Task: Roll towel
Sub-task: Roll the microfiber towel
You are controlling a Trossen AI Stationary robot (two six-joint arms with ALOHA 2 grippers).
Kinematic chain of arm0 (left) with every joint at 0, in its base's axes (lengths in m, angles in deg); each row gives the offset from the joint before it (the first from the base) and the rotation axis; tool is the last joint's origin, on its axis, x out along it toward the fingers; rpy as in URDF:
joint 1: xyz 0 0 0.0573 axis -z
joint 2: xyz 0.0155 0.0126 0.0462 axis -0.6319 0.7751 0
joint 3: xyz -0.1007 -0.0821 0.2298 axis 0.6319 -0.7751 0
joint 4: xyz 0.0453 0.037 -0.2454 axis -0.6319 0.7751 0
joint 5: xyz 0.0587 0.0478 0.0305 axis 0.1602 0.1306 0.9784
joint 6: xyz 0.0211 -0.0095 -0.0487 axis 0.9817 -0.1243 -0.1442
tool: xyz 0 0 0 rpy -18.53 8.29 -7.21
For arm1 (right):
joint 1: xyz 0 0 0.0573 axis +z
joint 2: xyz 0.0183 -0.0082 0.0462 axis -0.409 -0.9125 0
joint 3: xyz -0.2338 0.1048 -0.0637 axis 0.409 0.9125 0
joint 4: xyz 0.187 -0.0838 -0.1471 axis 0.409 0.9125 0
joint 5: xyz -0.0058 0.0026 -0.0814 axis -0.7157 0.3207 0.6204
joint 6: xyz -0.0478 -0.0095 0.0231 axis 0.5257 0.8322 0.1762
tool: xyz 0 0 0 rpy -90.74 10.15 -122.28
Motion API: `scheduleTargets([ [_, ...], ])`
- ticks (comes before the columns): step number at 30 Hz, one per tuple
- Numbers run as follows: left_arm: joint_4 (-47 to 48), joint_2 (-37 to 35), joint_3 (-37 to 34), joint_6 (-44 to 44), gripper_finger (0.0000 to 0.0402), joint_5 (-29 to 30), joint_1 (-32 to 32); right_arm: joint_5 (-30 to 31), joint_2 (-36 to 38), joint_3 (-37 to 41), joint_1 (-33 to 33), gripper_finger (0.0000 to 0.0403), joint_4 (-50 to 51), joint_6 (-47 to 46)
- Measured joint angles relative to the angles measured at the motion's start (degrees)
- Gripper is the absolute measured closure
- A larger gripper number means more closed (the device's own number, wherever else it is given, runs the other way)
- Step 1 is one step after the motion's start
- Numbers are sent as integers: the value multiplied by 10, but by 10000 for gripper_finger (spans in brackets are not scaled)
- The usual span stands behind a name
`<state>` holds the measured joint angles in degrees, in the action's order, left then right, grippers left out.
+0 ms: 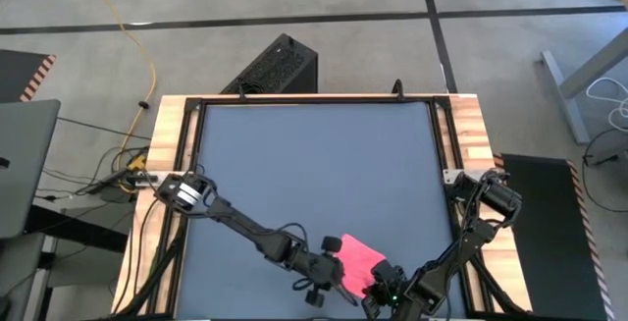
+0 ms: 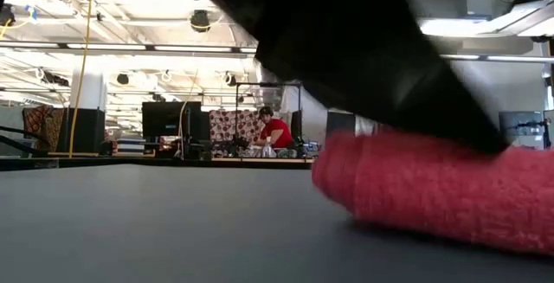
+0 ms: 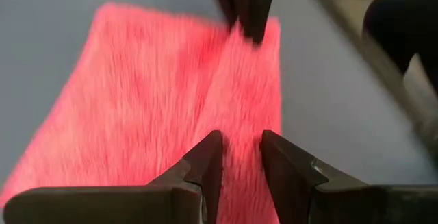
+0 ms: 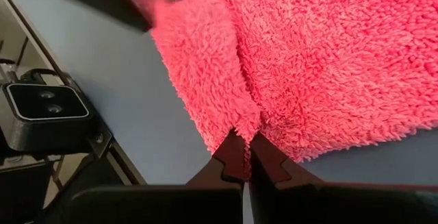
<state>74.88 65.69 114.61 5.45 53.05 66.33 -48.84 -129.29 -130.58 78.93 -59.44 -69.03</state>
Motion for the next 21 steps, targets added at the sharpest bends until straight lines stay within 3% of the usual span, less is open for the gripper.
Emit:
scheduleTargets([
  [6,47,6,2,-30,314,19,-3,2,0,0,-1,372,-4,-2],
  [14,64,28,3,-64,362,5,-13,18,0,0,-2,312,-16,-1],
  [21,80,45,6,-107,397,-59,-29,55,21,2,18,280,-1,27],
])
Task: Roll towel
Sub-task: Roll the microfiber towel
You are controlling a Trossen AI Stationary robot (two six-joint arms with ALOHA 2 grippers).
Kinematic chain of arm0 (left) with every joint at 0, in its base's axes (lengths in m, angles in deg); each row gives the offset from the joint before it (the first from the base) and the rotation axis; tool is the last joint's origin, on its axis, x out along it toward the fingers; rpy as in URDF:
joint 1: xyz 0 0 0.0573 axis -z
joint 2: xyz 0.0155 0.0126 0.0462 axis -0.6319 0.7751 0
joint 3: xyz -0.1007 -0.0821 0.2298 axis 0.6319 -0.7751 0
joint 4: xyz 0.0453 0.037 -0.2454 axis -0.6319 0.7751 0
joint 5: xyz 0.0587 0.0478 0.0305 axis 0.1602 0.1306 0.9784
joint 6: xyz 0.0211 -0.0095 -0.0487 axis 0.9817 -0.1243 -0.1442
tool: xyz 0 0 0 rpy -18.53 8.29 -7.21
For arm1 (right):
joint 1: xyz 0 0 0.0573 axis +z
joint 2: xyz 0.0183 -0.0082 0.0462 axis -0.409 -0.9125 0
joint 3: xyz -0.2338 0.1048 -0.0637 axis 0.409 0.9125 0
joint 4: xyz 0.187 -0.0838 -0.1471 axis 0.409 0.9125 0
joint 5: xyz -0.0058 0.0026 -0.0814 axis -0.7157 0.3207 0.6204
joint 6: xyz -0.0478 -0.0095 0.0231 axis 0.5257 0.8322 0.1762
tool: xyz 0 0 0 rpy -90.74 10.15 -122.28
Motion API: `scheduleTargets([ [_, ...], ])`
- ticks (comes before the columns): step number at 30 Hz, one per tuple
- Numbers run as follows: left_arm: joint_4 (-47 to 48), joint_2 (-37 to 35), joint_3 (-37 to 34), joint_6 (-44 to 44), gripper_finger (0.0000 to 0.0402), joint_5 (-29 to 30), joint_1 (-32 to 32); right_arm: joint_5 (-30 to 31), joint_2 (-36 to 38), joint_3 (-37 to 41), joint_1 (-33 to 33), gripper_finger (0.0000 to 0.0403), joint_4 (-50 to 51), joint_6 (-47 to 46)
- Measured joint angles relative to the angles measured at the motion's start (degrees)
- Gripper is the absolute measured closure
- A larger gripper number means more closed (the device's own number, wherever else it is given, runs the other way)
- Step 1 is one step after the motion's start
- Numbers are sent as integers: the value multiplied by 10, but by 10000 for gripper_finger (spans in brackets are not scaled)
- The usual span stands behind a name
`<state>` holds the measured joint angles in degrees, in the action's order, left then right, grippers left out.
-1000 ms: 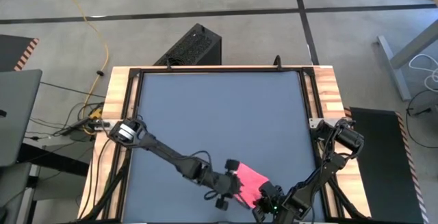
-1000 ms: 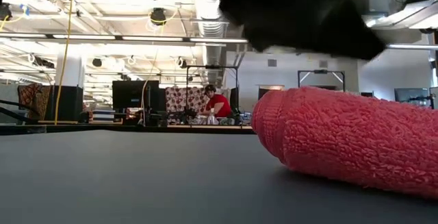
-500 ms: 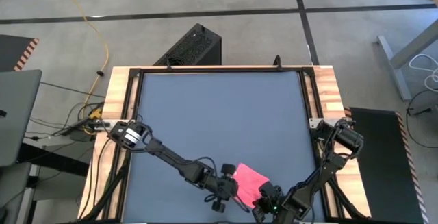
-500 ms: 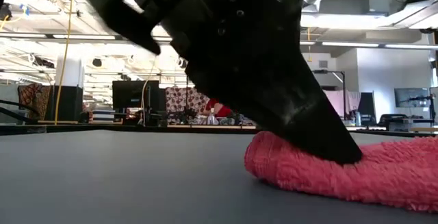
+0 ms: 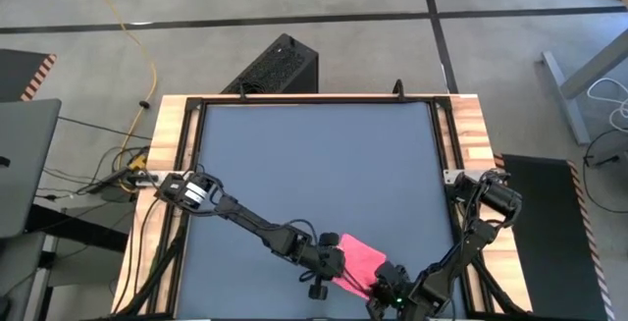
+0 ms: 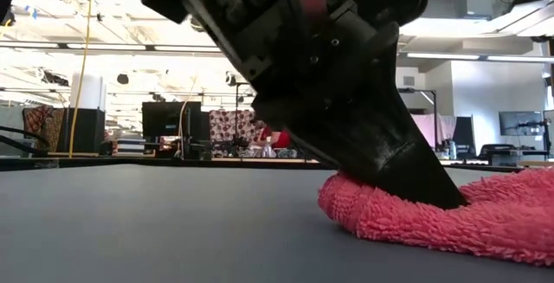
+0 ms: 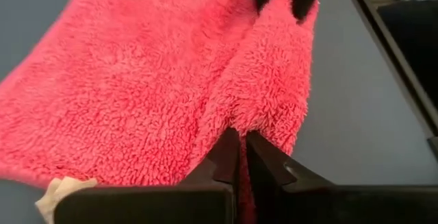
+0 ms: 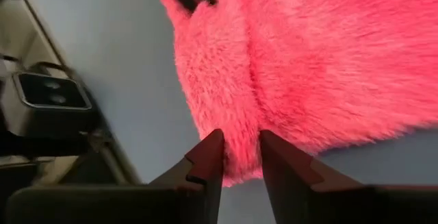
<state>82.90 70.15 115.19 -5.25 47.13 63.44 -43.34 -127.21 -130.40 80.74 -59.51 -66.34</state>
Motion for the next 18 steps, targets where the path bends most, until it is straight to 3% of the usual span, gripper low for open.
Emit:
scheduleTargets([
  [5,16,0,1,-34,398,-79,-17,53,26,0,14,281,50,-2],
  [18,53,-2,0,-149,398,-171,-38,52,26,-1,-28,283,116,53],
])
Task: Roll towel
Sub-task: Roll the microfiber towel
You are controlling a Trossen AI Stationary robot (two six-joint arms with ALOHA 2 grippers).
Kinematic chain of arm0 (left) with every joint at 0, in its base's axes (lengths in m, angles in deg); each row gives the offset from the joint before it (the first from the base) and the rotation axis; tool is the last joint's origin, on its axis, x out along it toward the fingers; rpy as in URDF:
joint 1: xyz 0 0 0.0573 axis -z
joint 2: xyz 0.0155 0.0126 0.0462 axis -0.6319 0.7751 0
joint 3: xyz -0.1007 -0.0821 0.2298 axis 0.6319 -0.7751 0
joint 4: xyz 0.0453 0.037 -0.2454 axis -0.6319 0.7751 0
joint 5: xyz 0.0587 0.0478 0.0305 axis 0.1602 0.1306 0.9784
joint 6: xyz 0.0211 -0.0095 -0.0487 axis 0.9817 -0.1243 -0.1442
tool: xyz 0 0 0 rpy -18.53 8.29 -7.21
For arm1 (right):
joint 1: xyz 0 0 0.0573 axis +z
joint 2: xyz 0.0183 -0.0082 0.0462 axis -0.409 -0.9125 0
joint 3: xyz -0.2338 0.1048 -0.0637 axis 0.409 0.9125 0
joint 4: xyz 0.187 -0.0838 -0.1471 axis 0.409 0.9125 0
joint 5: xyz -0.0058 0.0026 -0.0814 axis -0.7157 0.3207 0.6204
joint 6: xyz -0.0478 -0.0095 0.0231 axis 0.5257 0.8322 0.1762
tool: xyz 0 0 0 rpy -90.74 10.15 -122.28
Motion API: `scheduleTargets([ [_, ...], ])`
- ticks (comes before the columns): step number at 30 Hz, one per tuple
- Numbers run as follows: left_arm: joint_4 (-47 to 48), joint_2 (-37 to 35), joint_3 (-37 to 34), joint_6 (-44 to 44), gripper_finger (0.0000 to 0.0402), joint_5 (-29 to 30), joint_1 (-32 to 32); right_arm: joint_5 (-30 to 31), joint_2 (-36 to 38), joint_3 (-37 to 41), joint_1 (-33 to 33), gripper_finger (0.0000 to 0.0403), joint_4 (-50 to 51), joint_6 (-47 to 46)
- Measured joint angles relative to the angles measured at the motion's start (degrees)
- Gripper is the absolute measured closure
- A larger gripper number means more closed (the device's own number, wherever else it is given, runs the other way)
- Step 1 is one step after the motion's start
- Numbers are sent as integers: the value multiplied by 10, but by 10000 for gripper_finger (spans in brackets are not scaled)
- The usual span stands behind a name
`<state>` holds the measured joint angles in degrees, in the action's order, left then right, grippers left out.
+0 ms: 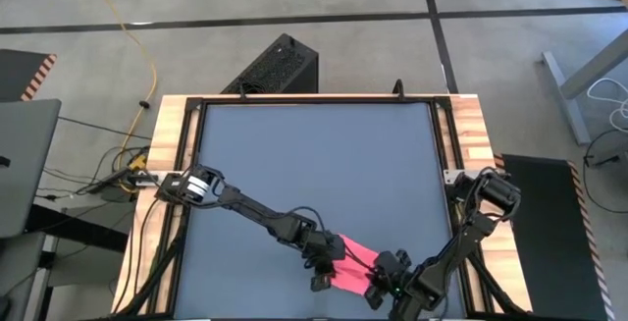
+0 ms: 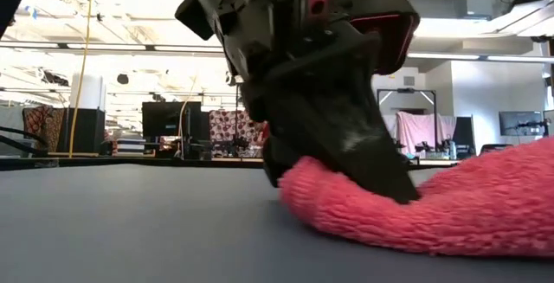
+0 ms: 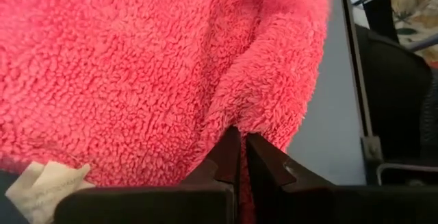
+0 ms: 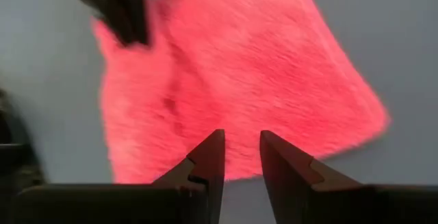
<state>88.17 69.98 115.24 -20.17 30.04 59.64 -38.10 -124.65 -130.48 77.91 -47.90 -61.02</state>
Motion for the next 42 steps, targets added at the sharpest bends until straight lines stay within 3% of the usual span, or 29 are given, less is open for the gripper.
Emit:
scheduleTargets([
  [6,33,-2,2,-27,398,-4,-1,-73,-7,-1,-10,283,5,25],
  [21,33,-2,2,-40,398,-3,3,-47,-7,-18,-50,283,76,226],
  [27,35,-4,2,-41,398,-37,-3,-43,-6,-76,-21,283,156,231],
  [30,71,-9,2,-49,398,-59,-7,-20,-5,-91,5,283,140,237],
  [37,76,-9,0,-62,398,-105,-25,62,-20,-92,48,272,-30,487],
  [42,74,-8,0,-62,398,-108,-29,77,-30,-92,35,235,-104,654],
])
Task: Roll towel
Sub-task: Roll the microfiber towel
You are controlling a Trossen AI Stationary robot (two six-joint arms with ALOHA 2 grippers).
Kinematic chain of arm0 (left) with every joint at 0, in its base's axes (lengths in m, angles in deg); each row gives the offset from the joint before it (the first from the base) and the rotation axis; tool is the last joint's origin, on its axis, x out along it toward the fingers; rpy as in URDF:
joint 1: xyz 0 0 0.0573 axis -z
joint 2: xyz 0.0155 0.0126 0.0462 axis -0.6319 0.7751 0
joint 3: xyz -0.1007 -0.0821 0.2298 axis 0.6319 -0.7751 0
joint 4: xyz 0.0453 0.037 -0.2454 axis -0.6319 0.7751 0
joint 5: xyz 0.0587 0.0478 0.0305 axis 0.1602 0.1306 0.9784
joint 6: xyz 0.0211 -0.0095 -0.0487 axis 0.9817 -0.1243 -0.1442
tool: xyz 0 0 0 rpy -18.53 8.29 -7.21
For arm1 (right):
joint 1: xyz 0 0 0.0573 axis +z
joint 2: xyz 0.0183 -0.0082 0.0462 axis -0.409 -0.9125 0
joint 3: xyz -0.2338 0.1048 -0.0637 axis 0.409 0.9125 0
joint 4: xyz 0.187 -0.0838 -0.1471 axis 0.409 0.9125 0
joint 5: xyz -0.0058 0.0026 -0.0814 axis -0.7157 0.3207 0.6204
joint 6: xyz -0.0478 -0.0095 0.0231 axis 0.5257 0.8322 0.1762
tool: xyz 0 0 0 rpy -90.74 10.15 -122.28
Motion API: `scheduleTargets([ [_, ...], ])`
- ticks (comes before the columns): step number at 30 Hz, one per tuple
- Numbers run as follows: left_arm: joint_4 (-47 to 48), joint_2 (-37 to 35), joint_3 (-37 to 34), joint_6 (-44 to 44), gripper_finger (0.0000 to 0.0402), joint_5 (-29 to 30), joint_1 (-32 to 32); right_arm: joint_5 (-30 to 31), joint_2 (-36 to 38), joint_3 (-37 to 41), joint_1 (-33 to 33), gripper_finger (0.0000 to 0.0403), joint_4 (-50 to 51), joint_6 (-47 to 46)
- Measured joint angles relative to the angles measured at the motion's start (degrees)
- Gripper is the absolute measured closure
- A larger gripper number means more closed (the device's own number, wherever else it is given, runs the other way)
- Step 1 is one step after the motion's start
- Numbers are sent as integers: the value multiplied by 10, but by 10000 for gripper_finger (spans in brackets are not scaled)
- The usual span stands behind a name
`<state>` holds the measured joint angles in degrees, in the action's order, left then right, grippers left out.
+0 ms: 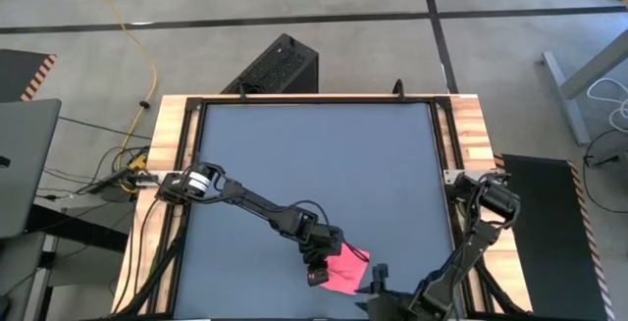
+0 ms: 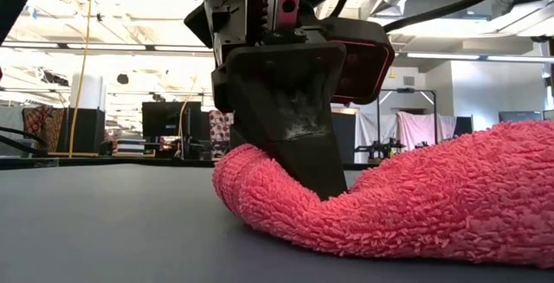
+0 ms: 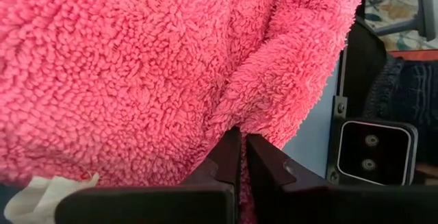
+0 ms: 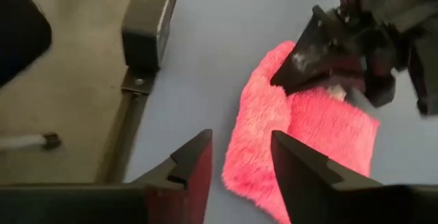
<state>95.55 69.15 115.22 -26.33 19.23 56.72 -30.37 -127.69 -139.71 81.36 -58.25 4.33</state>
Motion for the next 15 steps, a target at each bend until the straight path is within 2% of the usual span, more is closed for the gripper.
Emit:
scheduleTargets([
  [7,-3,0,0,4,398,-5,-1,-31,-1,0,-36,169,-13,80],
  [15,-3,0,0,17,398,-5,-1,-39,-50,0,-53,166,-17,100],
])
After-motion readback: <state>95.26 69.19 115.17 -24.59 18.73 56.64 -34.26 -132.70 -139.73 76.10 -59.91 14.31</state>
